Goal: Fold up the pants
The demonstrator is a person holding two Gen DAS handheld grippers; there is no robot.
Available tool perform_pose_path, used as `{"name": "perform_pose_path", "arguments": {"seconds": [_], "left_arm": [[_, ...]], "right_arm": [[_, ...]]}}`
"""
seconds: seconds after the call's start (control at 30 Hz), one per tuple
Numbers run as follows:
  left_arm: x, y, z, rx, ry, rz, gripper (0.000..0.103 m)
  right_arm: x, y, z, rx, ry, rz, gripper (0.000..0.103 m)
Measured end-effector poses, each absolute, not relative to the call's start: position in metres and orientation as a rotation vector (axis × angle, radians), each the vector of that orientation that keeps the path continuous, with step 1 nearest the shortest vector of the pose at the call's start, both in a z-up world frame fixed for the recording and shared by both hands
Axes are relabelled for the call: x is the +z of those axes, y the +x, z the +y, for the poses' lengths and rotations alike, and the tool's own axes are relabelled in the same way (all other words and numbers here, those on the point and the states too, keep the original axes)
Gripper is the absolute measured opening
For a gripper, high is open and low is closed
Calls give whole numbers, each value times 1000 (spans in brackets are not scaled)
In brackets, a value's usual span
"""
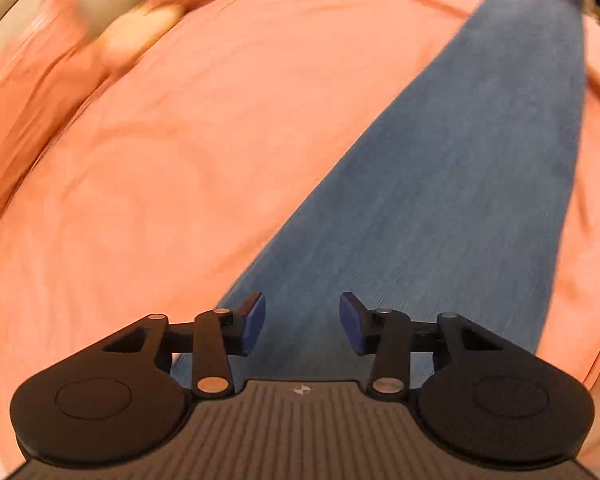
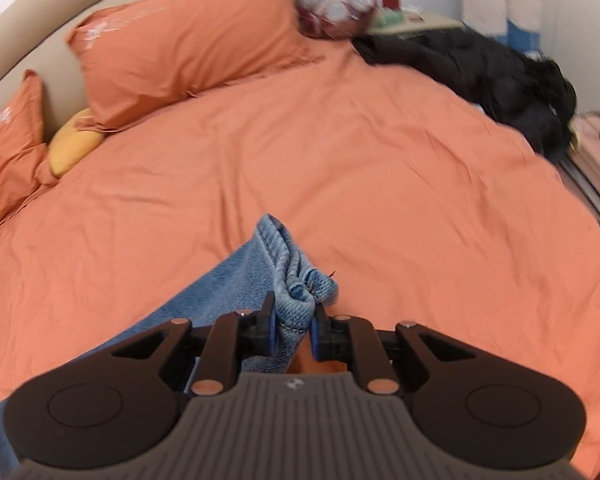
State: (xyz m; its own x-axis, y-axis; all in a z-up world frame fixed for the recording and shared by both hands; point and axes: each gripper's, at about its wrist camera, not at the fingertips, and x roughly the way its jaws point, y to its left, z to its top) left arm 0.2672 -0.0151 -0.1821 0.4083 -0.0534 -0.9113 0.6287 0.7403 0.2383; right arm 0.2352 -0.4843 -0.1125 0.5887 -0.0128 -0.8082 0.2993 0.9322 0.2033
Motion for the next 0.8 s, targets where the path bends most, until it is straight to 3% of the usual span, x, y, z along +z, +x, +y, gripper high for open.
{"name": "perform_pose_path", "arguments": {"seconds": [0.2,0.4,0.6,0.8], "left_arm": [[-209,303,-126,-616,598,1051,37],[-252,345,-204,-671,601,1071,26],[-277,387,-242,-619,640,1134,15],[-292,404,-244,-574,634,1201,13]], "right_arm": [[-124,239,-492,-175,330,962,9],[-172,242,-521,-178,399,1055,9],[-196,239,-538,-139,465,1102,9],[-180,241,-531,-80,406,1074,10]]}}
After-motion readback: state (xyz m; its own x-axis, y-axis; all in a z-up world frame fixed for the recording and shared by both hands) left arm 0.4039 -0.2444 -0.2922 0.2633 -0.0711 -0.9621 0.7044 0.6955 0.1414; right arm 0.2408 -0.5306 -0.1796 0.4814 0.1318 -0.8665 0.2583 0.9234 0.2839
